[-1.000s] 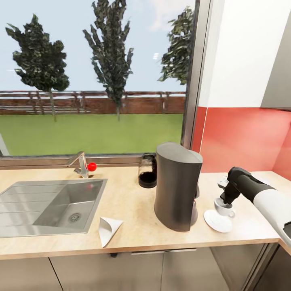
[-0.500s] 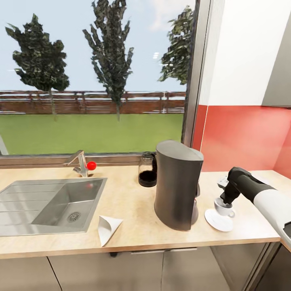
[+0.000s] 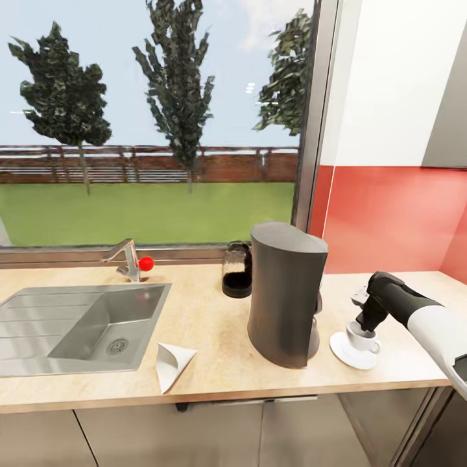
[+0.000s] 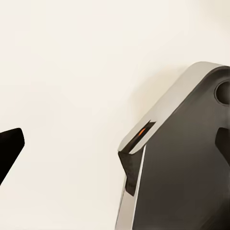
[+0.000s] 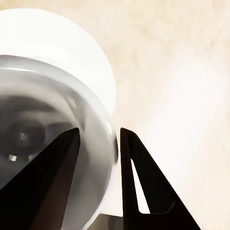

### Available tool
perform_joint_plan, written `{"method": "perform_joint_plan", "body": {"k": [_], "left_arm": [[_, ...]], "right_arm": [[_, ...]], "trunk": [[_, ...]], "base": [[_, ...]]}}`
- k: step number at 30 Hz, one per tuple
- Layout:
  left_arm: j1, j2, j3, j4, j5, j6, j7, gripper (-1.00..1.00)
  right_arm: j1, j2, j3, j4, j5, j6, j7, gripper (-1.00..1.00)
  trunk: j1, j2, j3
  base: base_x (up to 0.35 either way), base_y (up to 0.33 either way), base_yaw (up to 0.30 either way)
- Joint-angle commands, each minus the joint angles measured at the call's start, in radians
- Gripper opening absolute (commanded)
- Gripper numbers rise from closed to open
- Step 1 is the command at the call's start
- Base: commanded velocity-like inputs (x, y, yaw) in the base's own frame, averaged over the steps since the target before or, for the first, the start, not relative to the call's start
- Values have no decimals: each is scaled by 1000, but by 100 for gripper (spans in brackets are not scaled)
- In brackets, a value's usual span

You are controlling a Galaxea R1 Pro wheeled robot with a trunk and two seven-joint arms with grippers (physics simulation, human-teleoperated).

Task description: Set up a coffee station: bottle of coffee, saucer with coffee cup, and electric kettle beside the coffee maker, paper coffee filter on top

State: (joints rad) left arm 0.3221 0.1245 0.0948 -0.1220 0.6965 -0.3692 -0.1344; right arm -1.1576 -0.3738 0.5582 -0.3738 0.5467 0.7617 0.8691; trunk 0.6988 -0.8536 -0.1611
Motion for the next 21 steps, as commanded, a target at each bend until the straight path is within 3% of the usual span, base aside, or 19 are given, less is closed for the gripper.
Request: {"method": "perform_joint_plan", "body": {"k": [1,10,21], "left_arm": [[0,0,8,-1,5,1,-10,100],[0,0,9,-1,5,1,-10,100],[0,-3,8,-1,4,1,-10,100]], "right_arm": [[-1,0,1,-2,10,-1,11,-100],[-1,1,-1,-2,9,-18,11,-100],[-1,-2,-1,-2,7,-48,-3,-100]], "trunk": [[4,-8,-5],[39,-71,-33],[39,-71,-33]], "base": [[0,0,0],[0,0,0],[17,0,0]]}}
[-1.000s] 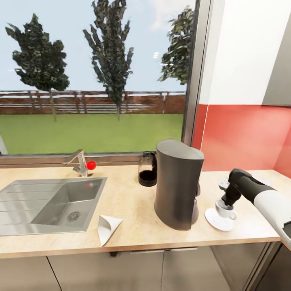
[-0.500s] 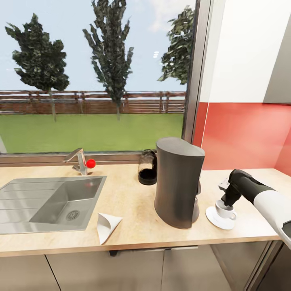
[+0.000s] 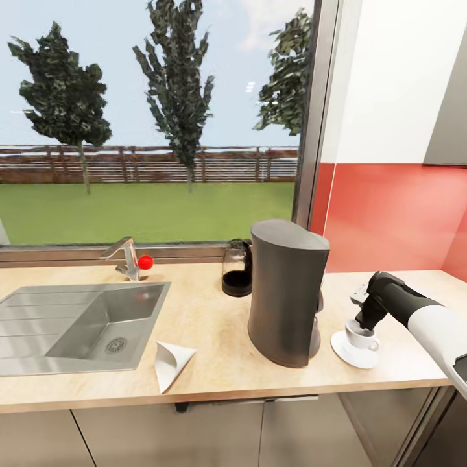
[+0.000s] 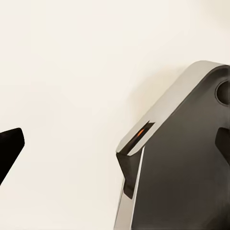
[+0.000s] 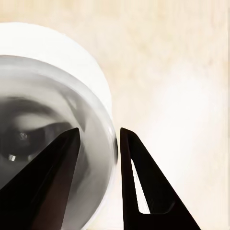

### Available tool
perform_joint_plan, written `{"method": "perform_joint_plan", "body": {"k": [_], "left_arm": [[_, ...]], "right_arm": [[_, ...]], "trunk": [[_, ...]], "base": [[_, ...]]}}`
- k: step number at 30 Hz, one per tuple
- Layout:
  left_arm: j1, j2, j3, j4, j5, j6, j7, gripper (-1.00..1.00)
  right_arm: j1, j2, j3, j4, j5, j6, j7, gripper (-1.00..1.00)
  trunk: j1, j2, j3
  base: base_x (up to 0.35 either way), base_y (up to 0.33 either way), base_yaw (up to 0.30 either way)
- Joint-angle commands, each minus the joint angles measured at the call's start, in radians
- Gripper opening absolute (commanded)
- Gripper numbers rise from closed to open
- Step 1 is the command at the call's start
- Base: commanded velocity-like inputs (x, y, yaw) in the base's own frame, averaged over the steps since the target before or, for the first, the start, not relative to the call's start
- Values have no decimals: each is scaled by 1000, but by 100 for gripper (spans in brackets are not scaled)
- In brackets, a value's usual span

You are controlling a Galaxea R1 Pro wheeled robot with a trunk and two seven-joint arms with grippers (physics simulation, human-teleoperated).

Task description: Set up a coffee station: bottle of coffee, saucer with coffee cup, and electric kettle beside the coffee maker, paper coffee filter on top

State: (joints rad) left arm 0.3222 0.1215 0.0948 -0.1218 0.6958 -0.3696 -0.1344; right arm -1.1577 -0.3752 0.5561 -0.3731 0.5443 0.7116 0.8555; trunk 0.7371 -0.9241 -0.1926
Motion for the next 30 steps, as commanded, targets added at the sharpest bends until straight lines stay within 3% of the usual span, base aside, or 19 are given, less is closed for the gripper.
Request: {"method": "perform_joint_plan", "body": {"k": [1,18,30], "left_arm": [[0,0,8,-1,5,1,-10,100],[0,0,8,-1,4,0,-10,100],[0,-2,0,-1,2,1,-10,100]], "right_arm": [[0,-1,1,-2,9,1,11,-100],[0,-1,2,-1,9,-1,10,-100],[0,0,2,-2,9,-1,10,-100]], "trunk": [[0,-1,-1],[0,-1,-1],[46,-85,-39]], "base": [[81,0,0],[14,3,0],[0,0,0]]}}
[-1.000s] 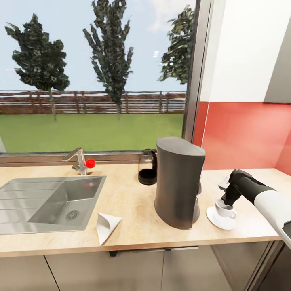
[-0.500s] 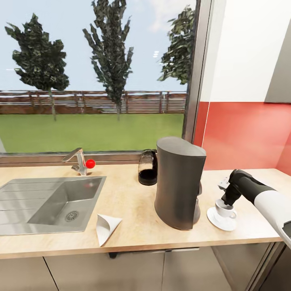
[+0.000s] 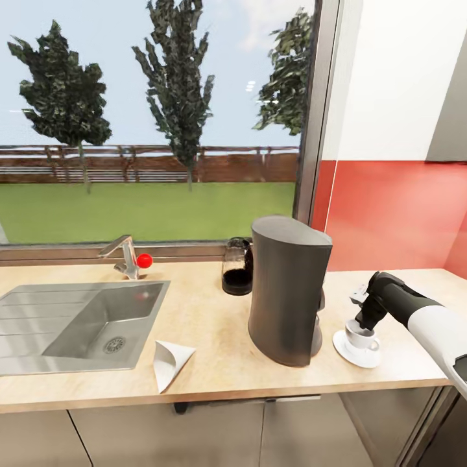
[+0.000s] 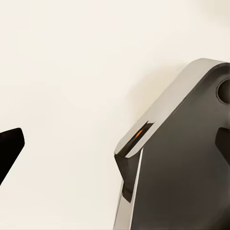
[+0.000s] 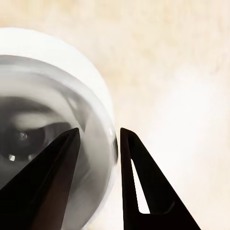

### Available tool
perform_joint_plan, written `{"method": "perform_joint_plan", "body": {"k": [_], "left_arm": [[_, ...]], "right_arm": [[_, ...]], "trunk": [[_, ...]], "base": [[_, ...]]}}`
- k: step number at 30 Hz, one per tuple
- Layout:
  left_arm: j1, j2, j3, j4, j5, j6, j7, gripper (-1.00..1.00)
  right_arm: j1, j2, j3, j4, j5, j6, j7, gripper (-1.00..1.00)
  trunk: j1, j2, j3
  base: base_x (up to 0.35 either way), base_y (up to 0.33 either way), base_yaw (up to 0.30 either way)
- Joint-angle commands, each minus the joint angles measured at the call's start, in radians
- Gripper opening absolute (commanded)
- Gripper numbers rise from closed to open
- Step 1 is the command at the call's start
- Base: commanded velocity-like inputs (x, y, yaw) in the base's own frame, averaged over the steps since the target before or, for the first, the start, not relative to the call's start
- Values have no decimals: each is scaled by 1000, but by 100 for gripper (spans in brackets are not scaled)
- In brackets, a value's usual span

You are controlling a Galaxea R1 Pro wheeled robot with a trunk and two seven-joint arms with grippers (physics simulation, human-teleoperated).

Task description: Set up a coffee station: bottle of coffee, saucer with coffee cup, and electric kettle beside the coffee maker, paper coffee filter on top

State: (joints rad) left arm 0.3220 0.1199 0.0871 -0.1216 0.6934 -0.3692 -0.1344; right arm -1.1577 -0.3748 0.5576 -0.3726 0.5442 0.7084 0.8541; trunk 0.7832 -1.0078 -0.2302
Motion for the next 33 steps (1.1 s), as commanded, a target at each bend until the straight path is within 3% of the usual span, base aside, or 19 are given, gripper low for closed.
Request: {"method": "perform_joint_plan", "body": {"k": [1,17,33], "left_arm": [[0,0,8,-1,5,1,-10,100],[1,0,8,-1,5,1,-9,100],[1,0,8,-1,5,1,-9,100]], "right_arm": [[0,0,1,-2,10,2,11,-100],[0,-2,1,-2,10,3,11,-100],[0,-4,1,-2,10,3,4,-100]], "trunk": [[4,-8,-4],[42,-78,-36],[42,-78,-36]], "base": [[0,0,0],[0,0,0],[0,0,0]]}}
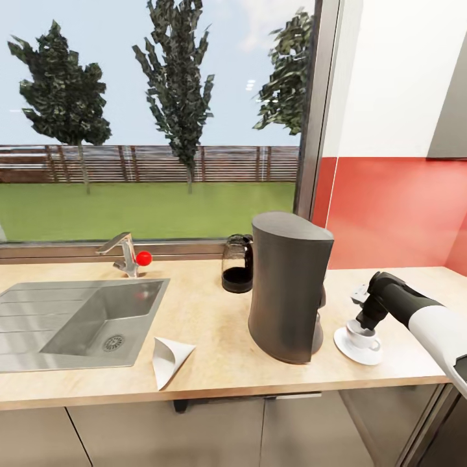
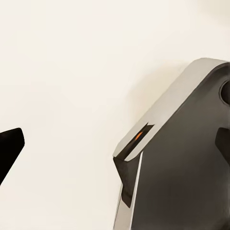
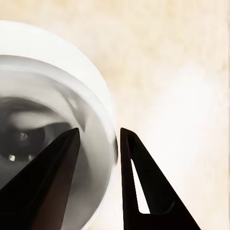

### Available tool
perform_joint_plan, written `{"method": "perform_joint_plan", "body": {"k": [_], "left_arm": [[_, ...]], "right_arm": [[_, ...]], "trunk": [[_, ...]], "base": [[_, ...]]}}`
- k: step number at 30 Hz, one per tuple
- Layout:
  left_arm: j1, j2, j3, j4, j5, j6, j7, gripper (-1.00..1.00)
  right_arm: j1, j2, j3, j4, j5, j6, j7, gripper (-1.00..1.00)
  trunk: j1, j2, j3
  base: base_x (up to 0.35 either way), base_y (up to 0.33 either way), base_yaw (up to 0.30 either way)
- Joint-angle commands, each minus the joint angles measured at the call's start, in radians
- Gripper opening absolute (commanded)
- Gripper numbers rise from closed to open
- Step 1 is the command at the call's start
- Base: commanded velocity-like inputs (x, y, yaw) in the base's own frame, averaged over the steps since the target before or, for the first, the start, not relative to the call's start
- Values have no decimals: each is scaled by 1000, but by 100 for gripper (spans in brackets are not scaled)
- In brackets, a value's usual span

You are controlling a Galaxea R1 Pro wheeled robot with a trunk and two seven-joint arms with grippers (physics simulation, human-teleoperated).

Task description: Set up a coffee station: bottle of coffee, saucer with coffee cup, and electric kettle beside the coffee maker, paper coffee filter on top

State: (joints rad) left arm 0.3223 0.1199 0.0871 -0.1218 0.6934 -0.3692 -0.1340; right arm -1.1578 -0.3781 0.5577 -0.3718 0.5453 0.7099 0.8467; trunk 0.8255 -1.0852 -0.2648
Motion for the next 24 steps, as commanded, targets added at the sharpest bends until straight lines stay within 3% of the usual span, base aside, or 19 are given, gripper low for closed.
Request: {"method": "perform_joint_plan", "body": {"k": [1,5,6,20,24], "left_arm": [[0,0,8,-1,5,1,-10,100],[0,0,8,-1,5,1,-10,100],[0,0,8,-1,5,1,-9,100],[0,0,9,0,5,1,-10,100],[0,0,10,-1,6,2,-10,100]], "right_arm": [[0,-1,1,-2,9,2,10,-100],[0,-1,1,-2,9,2,5,-100],[0,0,1,-2,9,2,4,100],[0,2,1,-1,8,2,3,100],[0,2,0,-1,8,3,3,100]], "trunk": [[0,-1,-1],[0,-1,-1],[0,-1,-1],[0,-1,-1],[-15,27,11]], "base": [[0,0,0],[0,0,0],[0,0,0],[0,0,0],[0,0,0]]}}
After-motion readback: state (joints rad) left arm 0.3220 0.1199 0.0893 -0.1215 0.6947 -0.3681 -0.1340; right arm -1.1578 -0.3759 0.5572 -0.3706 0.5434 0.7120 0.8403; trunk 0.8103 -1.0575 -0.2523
